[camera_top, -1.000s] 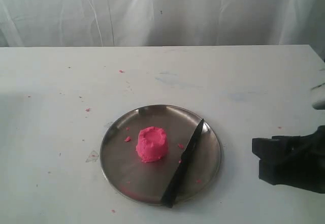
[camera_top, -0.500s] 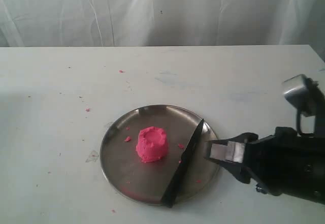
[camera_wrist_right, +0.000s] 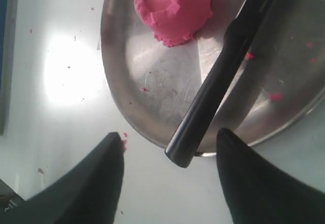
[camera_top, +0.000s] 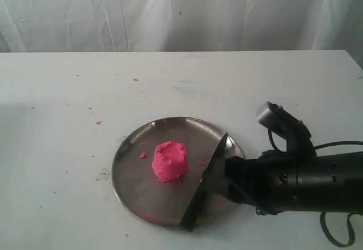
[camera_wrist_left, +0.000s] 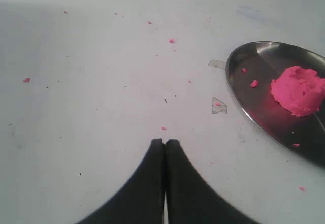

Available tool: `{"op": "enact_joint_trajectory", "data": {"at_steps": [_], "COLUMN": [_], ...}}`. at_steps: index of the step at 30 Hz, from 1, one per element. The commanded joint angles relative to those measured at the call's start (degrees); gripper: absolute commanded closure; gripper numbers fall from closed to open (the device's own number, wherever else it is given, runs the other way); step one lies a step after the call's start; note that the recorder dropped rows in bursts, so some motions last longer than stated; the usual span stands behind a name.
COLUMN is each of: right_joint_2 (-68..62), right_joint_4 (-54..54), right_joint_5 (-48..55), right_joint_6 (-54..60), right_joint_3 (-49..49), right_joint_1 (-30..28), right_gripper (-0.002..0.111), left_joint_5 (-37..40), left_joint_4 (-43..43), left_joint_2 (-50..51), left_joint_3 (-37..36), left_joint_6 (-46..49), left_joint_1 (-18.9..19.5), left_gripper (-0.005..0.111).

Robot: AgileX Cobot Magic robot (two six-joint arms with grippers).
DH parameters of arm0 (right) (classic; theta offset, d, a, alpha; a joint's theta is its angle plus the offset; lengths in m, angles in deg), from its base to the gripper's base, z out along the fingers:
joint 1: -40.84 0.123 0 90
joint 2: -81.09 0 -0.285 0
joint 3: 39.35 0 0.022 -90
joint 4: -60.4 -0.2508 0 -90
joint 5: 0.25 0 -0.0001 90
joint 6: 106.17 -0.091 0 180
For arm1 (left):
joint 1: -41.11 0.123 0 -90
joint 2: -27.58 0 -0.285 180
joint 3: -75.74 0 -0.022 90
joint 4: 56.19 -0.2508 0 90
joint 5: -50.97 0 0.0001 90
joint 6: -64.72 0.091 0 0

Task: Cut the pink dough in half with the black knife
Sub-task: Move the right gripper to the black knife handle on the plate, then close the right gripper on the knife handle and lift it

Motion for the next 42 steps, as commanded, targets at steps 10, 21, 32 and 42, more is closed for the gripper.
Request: {"op": "enact_joint_trajectory", "data": {"at_steps": [10,21,32,42], "right_joint_2": [-13.4,-22.0,-25.8,-29.1], "right_joint_4": [-4.9,-5.1,-5.8,-6.4], "right_joint_5": [2.3,2.0,1.2,3.0], "right_joint_6": [5.6,6.2,7.1,7.1], "right_joint_3": [5.4,9.1,10.0,11.7], "right_joint_1": [0.0,0.0,0.0,0.0], "right_gripper": [0.056,0.056,0.056,0.056], "left_joint_5": [-0.2,-0.2,-0.2,-0.2], "left_joint_4": [0.4,0.4,0.4,0.4], "left_joint_2": [-0.2,-0.2,-0.2,-0.2], "left_joint_3": [-0.3,-0.3,-0.3,-0.3], "left_joint_6": [-0.2,-0.2,-0.2,-0.2], "left_joint_1": [0.2,0.2,0.2,0.2], "left_gripper": [0.107,0.107,0.107,0.107]}}
